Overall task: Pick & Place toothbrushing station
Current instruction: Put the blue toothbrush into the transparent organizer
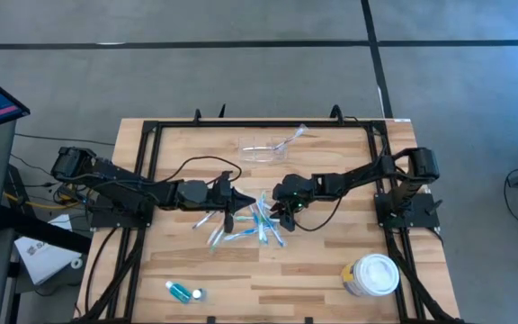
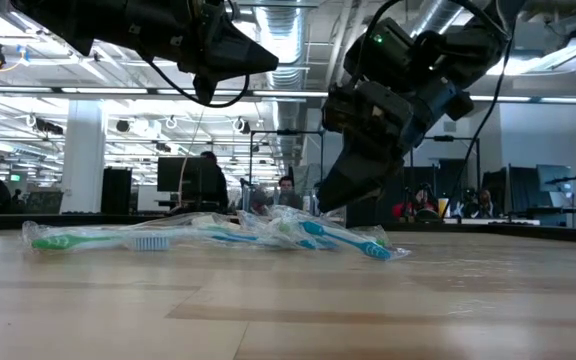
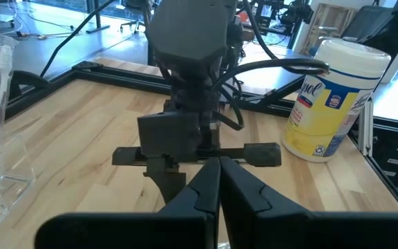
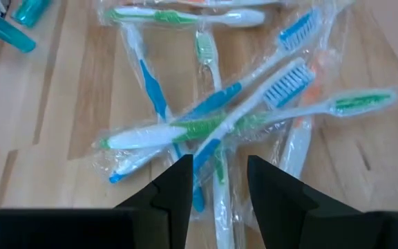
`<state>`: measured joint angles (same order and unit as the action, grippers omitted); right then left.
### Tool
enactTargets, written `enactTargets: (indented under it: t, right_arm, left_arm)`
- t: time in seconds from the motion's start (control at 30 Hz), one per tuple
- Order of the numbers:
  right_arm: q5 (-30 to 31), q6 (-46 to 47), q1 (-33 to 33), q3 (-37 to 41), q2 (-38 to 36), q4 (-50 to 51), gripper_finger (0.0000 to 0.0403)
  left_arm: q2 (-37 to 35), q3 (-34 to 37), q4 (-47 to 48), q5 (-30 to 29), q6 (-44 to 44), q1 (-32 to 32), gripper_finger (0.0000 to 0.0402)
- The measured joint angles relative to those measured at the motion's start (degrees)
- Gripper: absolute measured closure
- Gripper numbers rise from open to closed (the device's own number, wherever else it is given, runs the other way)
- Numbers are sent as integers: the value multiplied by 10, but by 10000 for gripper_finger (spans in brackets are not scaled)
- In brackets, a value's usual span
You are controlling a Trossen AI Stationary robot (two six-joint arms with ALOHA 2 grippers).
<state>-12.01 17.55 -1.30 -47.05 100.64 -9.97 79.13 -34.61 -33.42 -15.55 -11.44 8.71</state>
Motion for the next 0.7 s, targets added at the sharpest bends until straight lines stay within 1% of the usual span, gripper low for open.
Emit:
enactTargets:
  t: [0.2,0.27,0.37,0.43,0.7]
  right_arm:
    - [0,5,0,2,21,-12,275]
    - [0,5,-1,-4,29,-41,275]
    - [-5,7,-4,0,35,-28,275]
    - [-8,11,-3,-8,38,-41,275]
    - [-10,11,-3,-21,37,-40,275]
  left_arm:
    - [0,0,-1,0,0,0,400]
    - [0,0,-1,0,0,0,400]
    - [0,0,-1,0,0,0,400]
    - [0,0,-1,0,0,0,400]
    - [0,0,-1,0,0,0,400]
